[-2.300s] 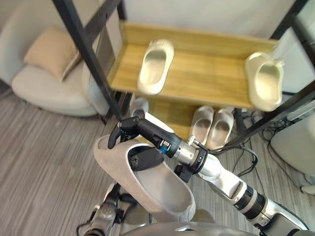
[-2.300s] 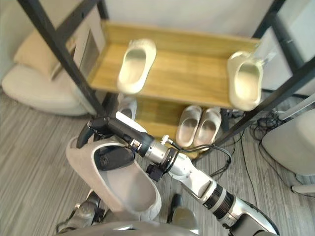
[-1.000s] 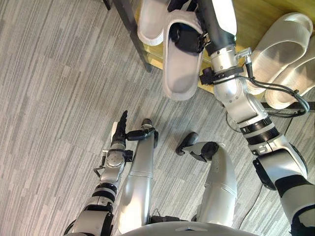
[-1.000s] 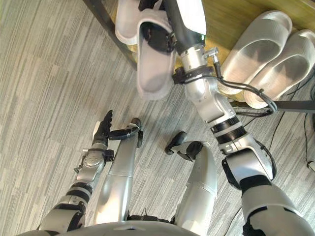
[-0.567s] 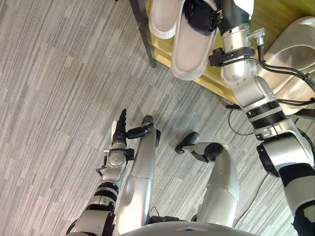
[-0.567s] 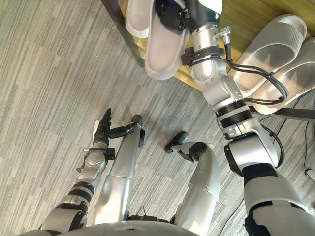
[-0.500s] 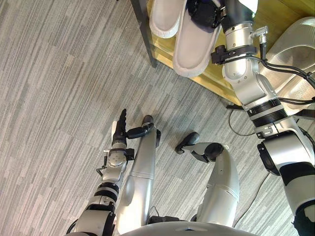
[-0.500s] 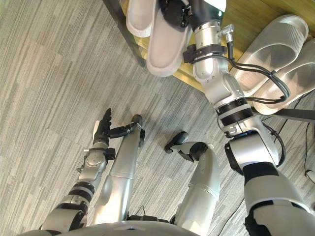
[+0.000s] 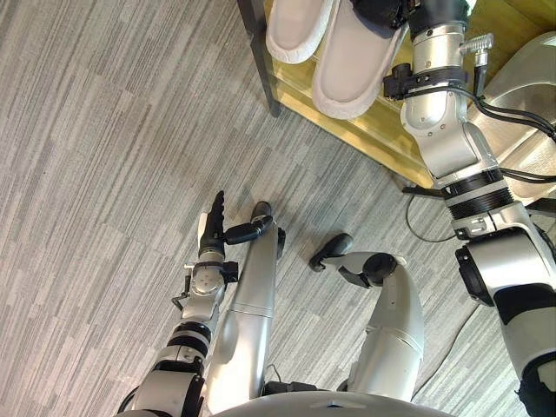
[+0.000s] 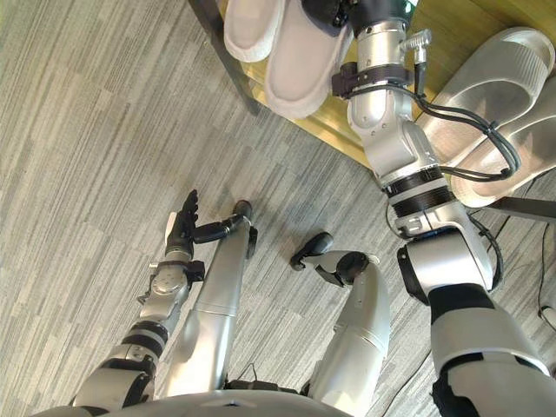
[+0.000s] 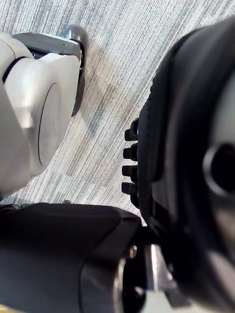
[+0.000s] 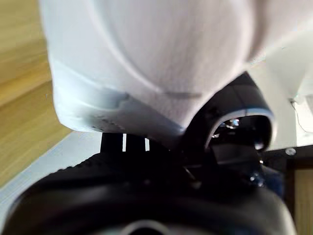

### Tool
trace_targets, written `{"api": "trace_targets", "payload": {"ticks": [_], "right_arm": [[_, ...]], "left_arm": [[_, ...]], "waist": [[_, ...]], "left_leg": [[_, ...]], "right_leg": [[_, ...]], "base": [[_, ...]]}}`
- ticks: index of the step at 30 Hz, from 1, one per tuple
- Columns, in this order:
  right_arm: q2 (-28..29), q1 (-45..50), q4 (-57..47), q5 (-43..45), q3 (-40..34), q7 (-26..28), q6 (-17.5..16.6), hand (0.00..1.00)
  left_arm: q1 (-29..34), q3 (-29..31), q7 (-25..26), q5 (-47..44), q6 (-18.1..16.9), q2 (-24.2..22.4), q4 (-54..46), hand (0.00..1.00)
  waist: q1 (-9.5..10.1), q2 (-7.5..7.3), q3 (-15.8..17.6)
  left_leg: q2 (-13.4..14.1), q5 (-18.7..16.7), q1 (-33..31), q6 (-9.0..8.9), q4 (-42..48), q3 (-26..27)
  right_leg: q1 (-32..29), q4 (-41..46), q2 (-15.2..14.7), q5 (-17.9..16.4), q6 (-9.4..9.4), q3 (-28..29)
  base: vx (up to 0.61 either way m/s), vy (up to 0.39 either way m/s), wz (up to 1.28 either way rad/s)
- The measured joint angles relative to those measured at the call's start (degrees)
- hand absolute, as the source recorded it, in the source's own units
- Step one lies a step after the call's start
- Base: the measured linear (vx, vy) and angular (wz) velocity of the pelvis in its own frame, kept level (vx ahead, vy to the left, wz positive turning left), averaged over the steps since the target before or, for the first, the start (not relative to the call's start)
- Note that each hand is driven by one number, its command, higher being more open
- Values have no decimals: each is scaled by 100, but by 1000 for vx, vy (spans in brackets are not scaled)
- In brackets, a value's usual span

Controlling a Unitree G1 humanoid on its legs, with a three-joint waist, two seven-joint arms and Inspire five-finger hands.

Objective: Organize the slippers on the shoe rack

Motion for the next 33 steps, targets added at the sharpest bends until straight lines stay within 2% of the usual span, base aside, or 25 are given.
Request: {"api": "trace_targets", "payload": {"ticks": [8,15,16,20,33], "right_arm": [[-1,0,-7,-6,-7,-21,-59,0],[-3,-41,739,10,0,-19,-25,0],[-4,-46,771,10,0,-18,-16,100],[-21,-79,975,12,1,-19,93,100],[-10,-234,1179,19,16,-19,144,100]], "left_arm": [[0,-8,-9,3,65,1,67,100],[0,-135,14,1,71,-7,121,100],[0,-136,16,1,71,-9,122,100],[0,-160,38,-1,72,-8,128,100],[-1,-170,75,-27,72,-9,200,100]], "waist": [[3,8,-68],[53,43,-101],[53,44,-101],[53,46,-102],[54,52,-105]], "left_leg": [[23,8,49,-8,-82,38],[40,34,118,-24,-232,47],[42,34,118,-25,-233,47],[44,37,126,-29,-235,47],[53,107,200,-58,-376,43]], "right_leg": [[1,-43,15,1,-1,25],[42,-152,42,3,-3,3],[42,-153,44,3,-3,3],[52,-155,45,3,-3,2],[111,-236,61,6,-5,-34]], "base": [[22,45,-1],[43,36,1],[26,66,-1],[9,56,0],[10,46,1]]}}
